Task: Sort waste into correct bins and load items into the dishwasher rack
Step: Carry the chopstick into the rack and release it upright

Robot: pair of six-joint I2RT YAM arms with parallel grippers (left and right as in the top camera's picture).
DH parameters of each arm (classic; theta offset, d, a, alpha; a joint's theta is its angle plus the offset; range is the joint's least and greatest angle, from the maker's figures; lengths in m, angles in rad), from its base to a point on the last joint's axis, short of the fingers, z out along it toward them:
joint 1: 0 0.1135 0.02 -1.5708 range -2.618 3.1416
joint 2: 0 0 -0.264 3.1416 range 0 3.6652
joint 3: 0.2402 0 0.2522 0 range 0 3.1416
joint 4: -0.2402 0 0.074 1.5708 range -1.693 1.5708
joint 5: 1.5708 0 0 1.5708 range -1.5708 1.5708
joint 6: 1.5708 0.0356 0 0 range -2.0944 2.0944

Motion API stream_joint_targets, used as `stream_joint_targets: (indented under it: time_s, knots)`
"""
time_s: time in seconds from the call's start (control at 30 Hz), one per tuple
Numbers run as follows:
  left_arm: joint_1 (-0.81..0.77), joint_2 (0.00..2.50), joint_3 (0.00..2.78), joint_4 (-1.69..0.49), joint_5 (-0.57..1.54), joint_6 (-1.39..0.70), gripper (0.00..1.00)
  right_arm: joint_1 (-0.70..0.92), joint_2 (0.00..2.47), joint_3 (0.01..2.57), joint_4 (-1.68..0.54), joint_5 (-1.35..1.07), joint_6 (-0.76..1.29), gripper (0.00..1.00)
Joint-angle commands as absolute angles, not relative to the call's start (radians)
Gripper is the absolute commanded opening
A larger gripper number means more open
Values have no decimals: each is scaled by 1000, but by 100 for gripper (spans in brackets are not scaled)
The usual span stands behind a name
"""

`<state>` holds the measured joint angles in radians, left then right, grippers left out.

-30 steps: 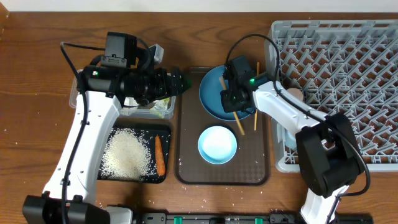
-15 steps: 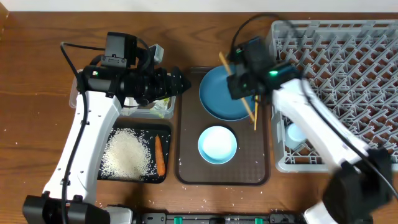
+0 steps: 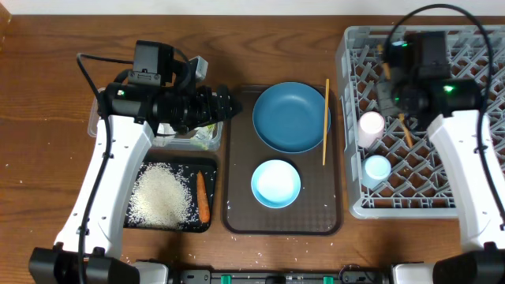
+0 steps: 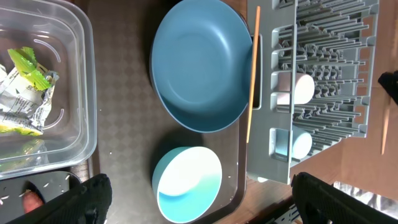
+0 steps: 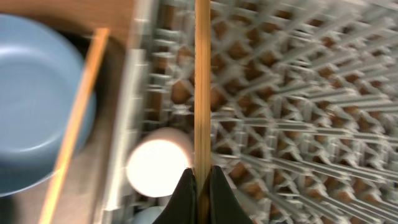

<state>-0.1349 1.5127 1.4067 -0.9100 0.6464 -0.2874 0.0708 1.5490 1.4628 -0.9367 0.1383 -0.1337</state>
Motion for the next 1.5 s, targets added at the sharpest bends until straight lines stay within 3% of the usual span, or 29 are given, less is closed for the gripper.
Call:
stream_joint_targets:
  time_s: [0.0, 0.23, 0.7, 0.77, 0.83, 0.9, 1.23, 1.47]
  knots:
    - [-137, 1515, 1415, -912, 635, -281, 95, -15, 1589, 1451, -919, 165, -188, 1]
    - [-137, 1515, 1415, -912, 635, -281, 95, -102, 1666, 1451, -903, 153, -189, 1]
    - [-137, 1515, 1415, -912, 635, -281, 95, -106, 1794, 1451, -796, 179, -233, 1]
    - [-137, 1515, 1415, -912, 635, -281, 95, -106, 1795, 1451, -795, 179, -233, 19]
    - [-137, 1515, 1415, -912, 635, -281, 95, -106, 1795, 1451, -793, 179, -233, 46]
    - [-137, 1515, 1415, -912, 635, -281, 95, -106, 1795, 1451, -793, 179, -233, 51]
    - [-137, 1515, 1415, -912, 635, -281, 95, -102, 1793, 1452, -801, 175, -184, 45]
    - [-137, 1515, 1415, -912, 635, -281, 95, -55, 1741, 1457, -826, 43, -79, 44]
